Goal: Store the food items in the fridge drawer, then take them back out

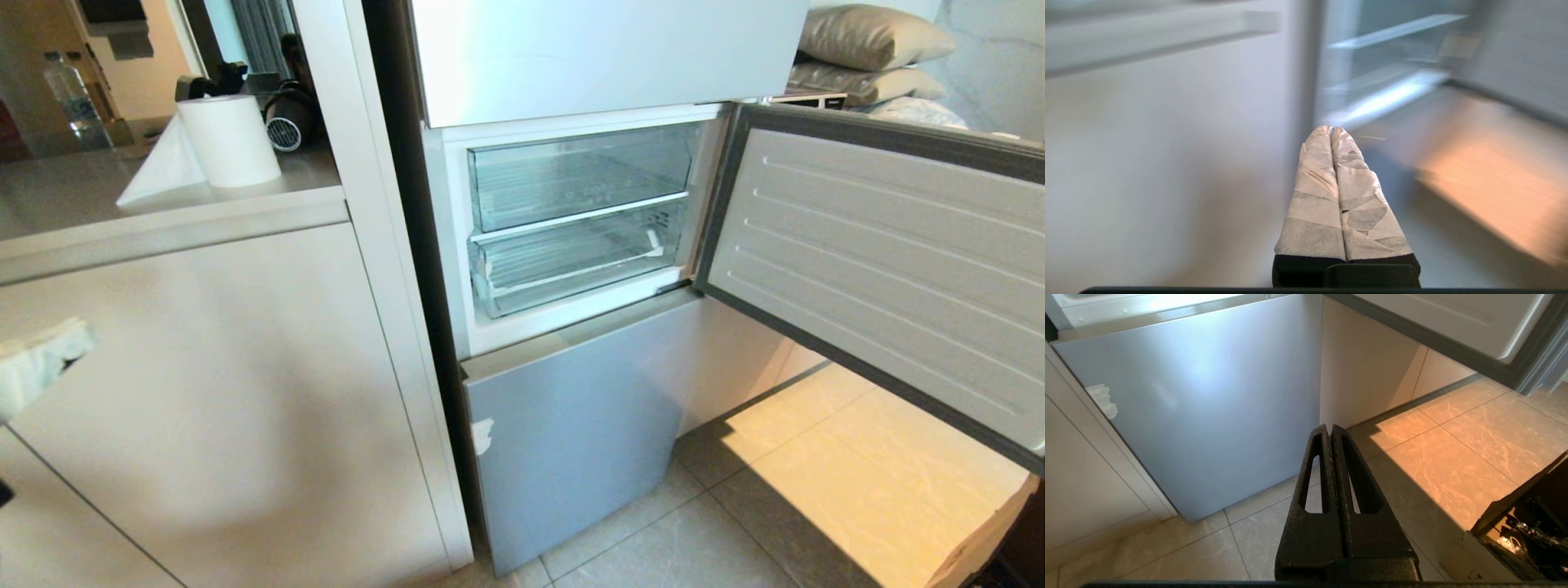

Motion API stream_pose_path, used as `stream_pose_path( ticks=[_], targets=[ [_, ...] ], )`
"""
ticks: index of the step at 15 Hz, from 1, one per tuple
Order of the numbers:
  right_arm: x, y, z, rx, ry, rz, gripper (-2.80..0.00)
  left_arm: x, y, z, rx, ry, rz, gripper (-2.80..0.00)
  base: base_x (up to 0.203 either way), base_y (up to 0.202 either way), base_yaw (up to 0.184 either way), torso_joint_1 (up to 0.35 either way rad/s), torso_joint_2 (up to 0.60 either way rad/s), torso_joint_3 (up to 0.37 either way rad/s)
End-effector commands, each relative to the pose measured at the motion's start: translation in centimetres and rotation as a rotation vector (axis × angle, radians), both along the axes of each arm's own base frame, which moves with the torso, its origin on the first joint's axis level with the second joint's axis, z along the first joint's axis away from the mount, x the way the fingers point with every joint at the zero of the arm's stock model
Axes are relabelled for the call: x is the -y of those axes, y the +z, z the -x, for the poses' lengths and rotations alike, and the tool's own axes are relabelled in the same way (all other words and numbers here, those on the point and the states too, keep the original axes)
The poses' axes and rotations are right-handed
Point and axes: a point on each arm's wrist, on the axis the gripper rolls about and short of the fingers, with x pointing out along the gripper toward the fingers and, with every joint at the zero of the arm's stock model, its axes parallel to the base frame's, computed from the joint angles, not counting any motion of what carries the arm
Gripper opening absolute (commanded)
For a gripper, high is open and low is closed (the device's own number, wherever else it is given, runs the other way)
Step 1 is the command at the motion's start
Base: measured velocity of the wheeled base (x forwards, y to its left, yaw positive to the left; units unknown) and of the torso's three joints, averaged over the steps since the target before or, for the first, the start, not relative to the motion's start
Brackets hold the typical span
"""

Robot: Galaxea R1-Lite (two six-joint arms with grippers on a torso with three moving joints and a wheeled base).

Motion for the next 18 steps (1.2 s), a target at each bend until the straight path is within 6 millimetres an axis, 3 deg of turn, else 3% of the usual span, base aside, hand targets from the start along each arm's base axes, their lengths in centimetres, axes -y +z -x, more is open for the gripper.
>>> stream_pose_path(
  ticks=[1,5,8,10,13,15,18],
  targets=[
    [0.0,0.0,0.0,0.000,0.000,0.000,-2.80,-1.8,-1.7,4.3,0.084,0.206,-0.010,-2.80,0.000,0.000,0.000,0.000,0.00,0.000],
    [0.0,0.0,0.0,0.000,0.000,0.000,-2.80,-2.0,-10.8,6.6,-0.039,0.246,-0.121,-2.80,0.000,0.000,0.000,0.000,0.00,0.000],
    [0.0,-0.1,0.0,-0.005,0.002,0.024,-2.80,-1.8,-15.7,8.1,-0.071,0.195,-0.141,-2.80,0.000,0.000,0.000,0.000,0.00,0.000],
    [0.0,0.7,0.2,0.025,-0.006,0.033,-2.80,-1.6,-17.2,9.3,-0.035,0.121,-0.144,-2.80,0.000,0.000,0.000,0.000,0.00,0.000],
    [0.0,5.4,-0.3,0.014,-0.001,-0.004,-2.80,-1.5,-18.2,9.5,-0.032,0.048,-0.163,-2.80,0.000,0.000,0.000,0.000,0.00,0.000],
    [0.0,8.6,-3.2,-0.102,0.005,-0.054,-2.80,-1.5,-18.3,9.5,-0.038,0.052,-0.156,-2.80,0.000,0.000,0.000,0.000,0.00,0.000],
    [-0.1,11.4,-9.2,-0.182,0.028,-0.097,-2.80,-1.5,-18.3,9.5,-0.035,0.053,-0.153,-2.80,0.000,0.000,0.000,0.000,0.00,0.000]
  ],
)
